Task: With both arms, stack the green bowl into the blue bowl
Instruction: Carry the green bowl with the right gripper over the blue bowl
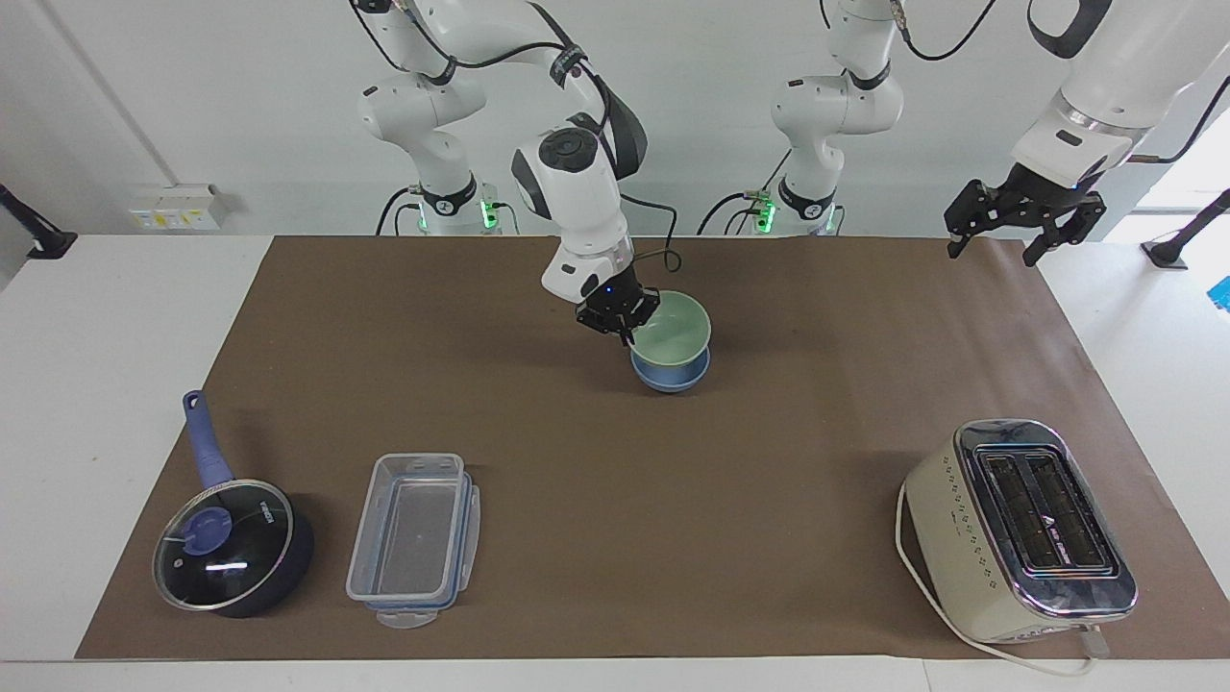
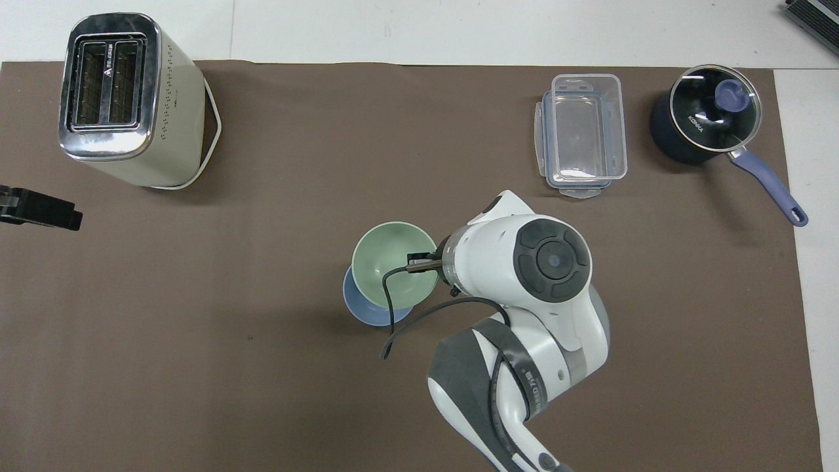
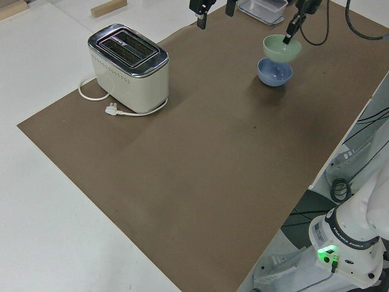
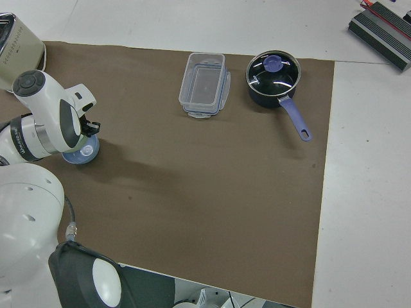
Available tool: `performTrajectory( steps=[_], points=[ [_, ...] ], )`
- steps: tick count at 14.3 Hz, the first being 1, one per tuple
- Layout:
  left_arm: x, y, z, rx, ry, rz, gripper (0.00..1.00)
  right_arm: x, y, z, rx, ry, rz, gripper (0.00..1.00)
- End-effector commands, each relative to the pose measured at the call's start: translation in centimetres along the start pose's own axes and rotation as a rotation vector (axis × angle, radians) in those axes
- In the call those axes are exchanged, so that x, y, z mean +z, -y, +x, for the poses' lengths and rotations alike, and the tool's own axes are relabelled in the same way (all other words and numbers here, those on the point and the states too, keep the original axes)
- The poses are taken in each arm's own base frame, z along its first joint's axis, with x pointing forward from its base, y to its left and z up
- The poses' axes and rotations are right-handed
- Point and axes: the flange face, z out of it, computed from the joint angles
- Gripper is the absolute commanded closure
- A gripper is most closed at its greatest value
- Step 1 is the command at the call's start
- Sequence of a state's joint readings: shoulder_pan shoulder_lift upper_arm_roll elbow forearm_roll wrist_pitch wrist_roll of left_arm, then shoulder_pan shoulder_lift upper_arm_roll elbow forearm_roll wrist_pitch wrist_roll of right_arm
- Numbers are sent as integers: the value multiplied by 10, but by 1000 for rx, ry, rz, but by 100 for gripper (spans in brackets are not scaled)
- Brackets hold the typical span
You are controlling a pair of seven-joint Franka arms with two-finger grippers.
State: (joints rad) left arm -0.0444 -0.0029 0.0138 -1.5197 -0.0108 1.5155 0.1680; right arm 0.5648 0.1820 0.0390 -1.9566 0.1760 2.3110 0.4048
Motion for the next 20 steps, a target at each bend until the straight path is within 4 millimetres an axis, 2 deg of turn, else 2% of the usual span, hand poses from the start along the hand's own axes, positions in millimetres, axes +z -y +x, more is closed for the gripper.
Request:
performTrajectory(
  steps=[1, 3, 6, 14, 20],
  points=[
    [-7, 4, -4, 3, 9, 8, 0, 11, 1, -5, 42, -14, 21, 100],
    [-7, 4, -4, 3, 9, 8, 0, 28, 11, -8, 28, -24, 26, 100],
    [-7, 4, -4, 3, 9, 8, 0, 43, 8, -1, 44, -54, 35, 100],
    [-7, 4, -4, 3, 9, 8, 0, 47, 2, -7, 39, -38, 24, 100],
    [-7, 4, -4, 3, 9, 8, 0, 49, -1, -18, 45, -20, 15, 100]
  ],
)
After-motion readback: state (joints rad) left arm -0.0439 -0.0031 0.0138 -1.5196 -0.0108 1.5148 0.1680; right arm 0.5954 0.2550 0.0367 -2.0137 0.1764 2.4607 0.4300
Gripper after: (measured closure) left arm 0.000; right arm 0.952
